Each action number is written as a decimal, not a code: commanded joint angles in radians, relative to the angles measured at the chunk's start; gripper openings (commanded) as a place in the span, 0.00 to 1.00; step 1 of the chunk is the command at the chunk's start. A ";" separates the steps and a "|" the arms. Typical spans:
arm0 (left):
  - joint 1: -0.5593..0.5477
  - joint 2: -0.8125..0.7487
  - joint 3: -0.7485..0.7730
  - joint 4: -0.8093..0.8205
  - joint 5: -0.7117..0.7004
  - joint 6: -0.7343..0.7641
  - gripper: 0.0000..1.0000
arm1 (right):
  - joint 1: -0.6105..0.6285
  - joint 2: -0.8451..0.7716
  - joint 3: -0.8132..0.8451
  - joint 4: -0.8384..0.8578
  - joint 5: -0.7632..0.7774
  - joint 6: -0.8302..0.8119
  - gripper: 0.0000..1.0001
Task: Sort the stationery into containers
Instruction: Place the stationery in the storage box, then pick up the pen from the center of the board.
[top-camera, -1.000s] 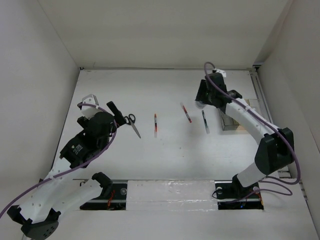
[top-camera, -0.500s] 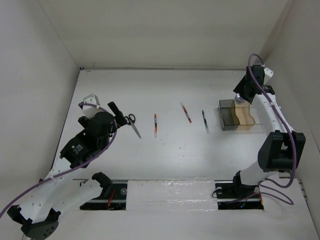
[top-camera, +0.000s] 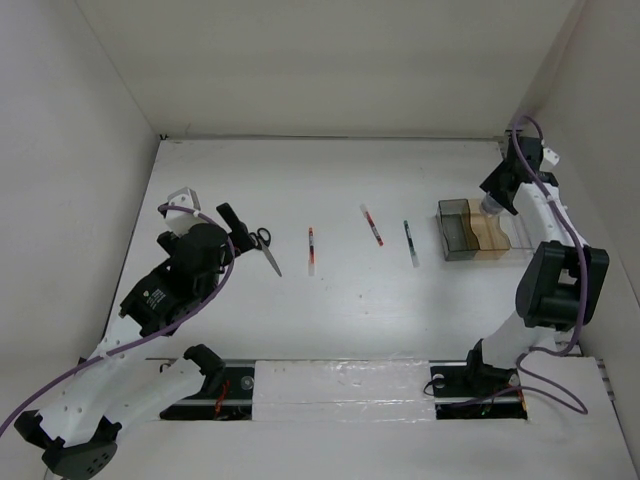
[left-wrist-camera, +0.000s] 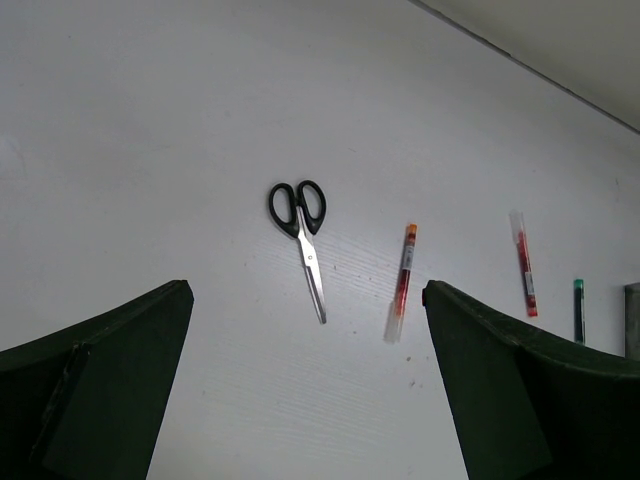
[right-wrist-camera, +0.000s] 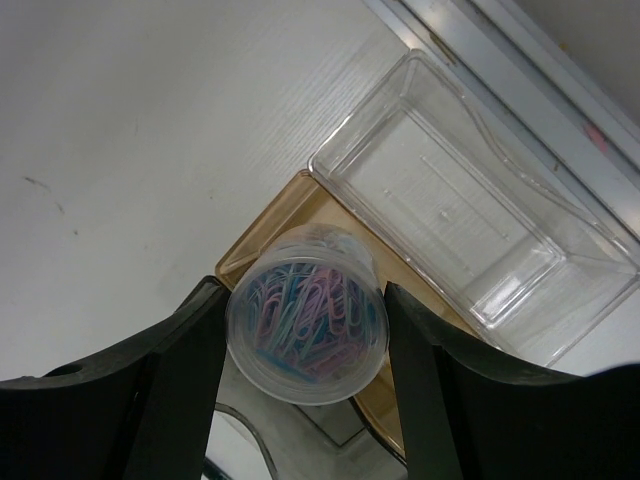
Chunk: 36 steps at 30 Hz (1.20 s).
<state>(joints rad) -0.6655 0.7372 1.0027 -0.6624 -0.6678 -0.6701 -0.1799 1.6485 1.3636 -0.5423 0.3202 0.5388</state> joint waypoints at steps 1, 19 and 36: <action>0.003 -0.007 -0.004 0.038 0.004 0.012 1.00 | 0.002 0.002 -0.015 0.090 -0.035 0.018 0.00; 0.003 -0.007 -0.013 0.038 0.004 0.012 1.00 | 0.011 0.088 -0.055 0.130 -0.012 0.027 0.61; 0.003 0.011 -0.013 0.038 0.004 0.012 1.00 | 0.232 -0.114 -0.028 0.091 0.083 0.026 1.00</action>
<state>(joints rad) -0.6655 0.7433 0.9928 -0.6529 -0.6617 -0.6693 -0.0402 1.6363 1.3064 -0.4782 0.3706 0.5682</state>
